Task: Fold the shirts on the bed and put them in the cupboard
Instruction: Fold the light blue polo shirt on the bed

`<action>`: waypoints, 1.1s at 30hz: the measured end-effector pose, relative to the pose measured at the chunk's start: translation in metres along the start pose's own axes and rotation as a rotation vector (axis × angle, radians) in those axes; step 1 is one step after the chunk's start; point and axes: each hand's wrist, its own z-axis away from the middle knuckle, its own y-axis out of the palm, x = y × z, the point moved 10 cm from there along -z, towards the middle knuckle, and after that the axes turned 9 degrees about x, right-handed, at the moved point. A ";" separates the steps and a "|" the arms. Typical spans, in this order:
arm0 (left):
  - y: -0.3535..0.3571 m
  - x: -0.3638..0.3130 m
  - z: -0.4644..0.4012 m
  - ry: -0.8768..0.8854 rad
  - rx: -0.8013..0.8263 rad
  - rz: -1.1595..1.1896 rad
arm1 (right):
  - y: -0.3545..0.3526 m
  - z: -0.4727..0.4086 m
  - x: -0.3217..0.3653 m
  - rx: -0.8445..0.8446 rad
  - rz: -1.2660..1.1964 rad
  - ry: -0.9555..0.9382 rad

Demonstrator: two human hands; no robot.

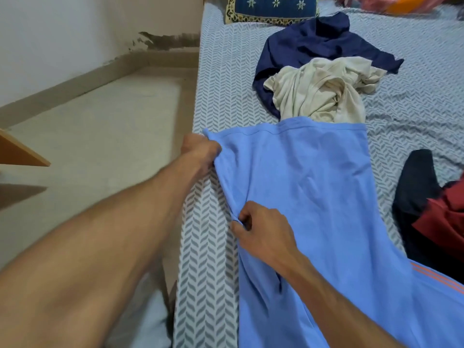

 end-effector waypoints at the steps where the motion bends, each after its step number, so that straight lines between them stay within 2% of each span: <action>1: -0.003 -0.011 -0.005 0.025 -0.025 -0.017 | -0.001 -0.002 0.006 -0.007 -0.032 -0.042; 4: -0.014 -0.034 -0.013 0.108 -0.098 -0.070 | 0.007 -0.006 0.024 0.041 -0.044 -0.133; 7: -0.027 -0.028 -0.021 0.076 -0.150 -0.110 | 0.014 -0.006 0.035 0.063 0.035 -0.162; 10: -0.029 -0.014 -0.024 -0.002 -0.133 -0.088 | 0.018 0.001 0.035 0.103 0.066 -0.140; 13: -0.021 -0.029 -0.017 0.011 -0.098 -0.063 | 0.012 0.005 0.028 0.129 0.062 -0.120; 15: -0.001 -0.049 -0.013 0.048 -0.031 -0.046 | 0.005 0.007 0.017 0.161 -0.057 -0.107; 17: 0.029 -0.073 -0.008 0.100 0.081 -0.022 | -0.003 0.012 -0.004 0.169 -0.275 -0.066; 20: 0.078 -0.100 0.002 0.143 0.202 0.006 | -0.020 0.024 -0.046 0.093 -0.540 0.010; 22: 0.113 -0.097 0.006 0.105 0.281 0.023 | -0.027 0.031 -0.075 0.032 -0.618 0.072; 25: 0.171 -0.072 0.019 0.022 0.534 0.016 | -0.028 0.037 -0.109 -0.024 -0.625 0.155; 26: 0.178 -0.064 0.021 0.000 0.570 0.020 | -0.026 0.038 -0.116 -0.031 -0.623 0.189; 29: 0.174 -0.053 0.021 -0.030 0.584 0.099 | -0.027 0.039 -0.120 -0.057 -0.671 0.256; 31: 0.162 -0.057 0.032 0.031 0.595 0.175 | -0.031 0.041 -0.116 -0.055 -0.636 0.253; 33: 0.138 -0.055 0.048 0.130 0.501 0.153 | -0.029 0.045 -0.114 -0.018 -0.697 0.251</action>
